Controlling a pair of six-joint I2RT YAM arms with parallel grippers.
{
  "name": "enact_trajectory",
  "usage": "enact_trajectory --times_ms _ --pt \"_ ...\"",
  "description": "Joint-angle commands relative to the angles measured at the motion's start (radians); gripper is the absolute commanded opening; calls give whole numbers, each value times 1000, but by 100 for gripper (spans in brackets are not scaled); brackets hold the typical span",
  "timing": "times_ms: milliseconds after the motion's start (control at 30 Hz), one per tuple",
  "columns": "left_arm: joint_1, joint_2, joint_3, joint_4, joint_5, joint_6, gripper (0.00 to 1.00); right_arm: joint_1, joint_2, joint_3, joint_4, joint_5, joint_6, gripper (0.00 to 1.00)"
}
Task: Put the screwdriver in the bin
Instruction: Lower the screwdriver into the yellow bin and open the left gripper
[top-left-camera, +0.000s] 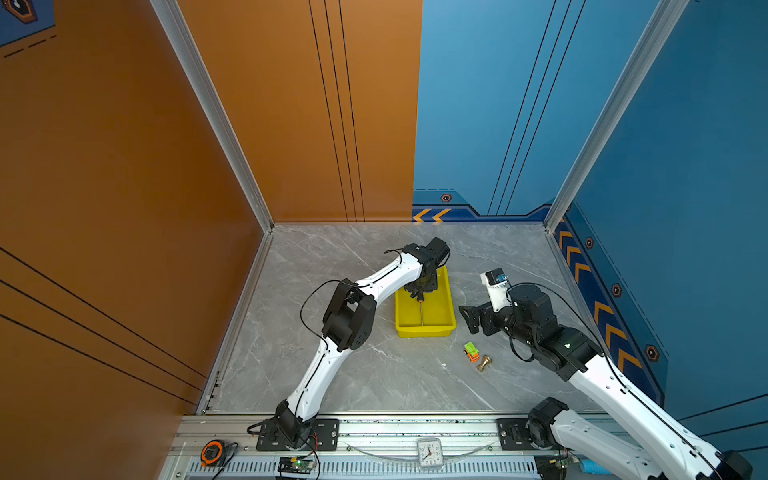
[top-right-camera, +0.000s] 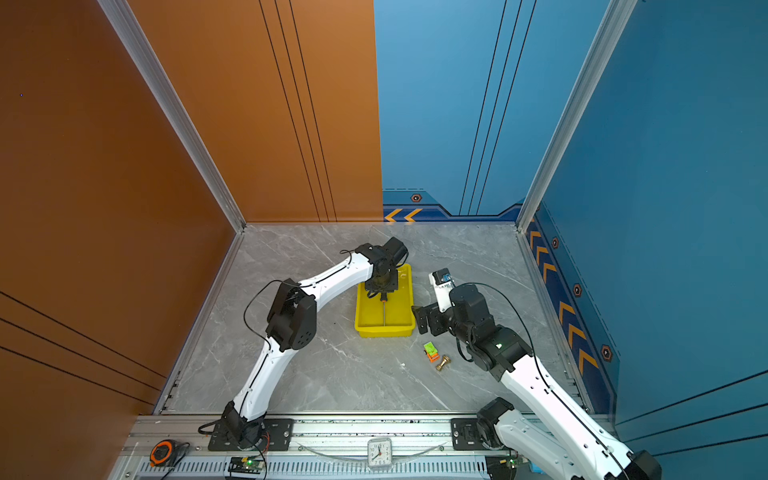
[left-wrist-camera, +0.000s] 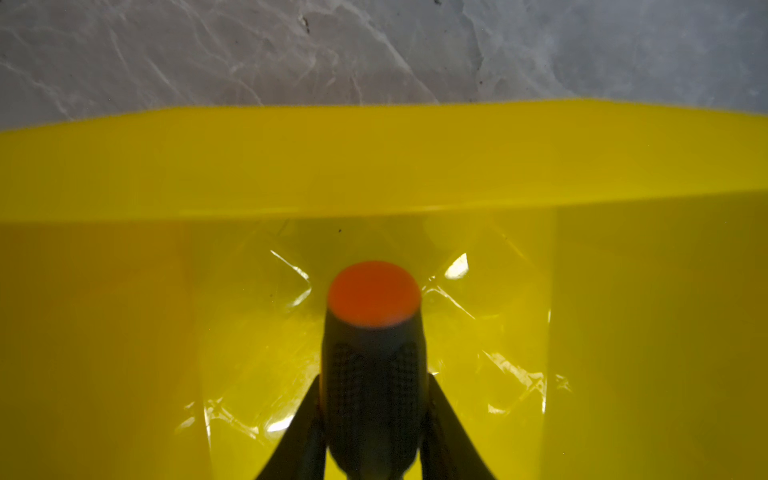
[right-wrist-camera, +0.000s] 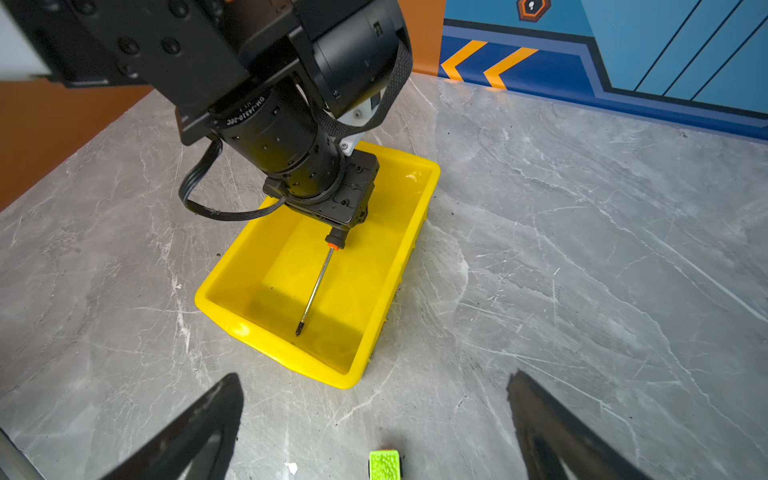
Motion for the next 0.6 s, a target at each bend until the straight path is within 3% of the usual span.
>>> enact_trajectory --times_ms 0,367,567 --pt "0 23 34 1 1 -17 0 -5 -24 -17 -30 37 -3 100" --pt "0 43 19 1 -24 -12 0 0 -26 -24 -32 62 9 100" --pt "-2 51 12 2 -23 -11 6 4 -31 -27 -30 77 17 100"
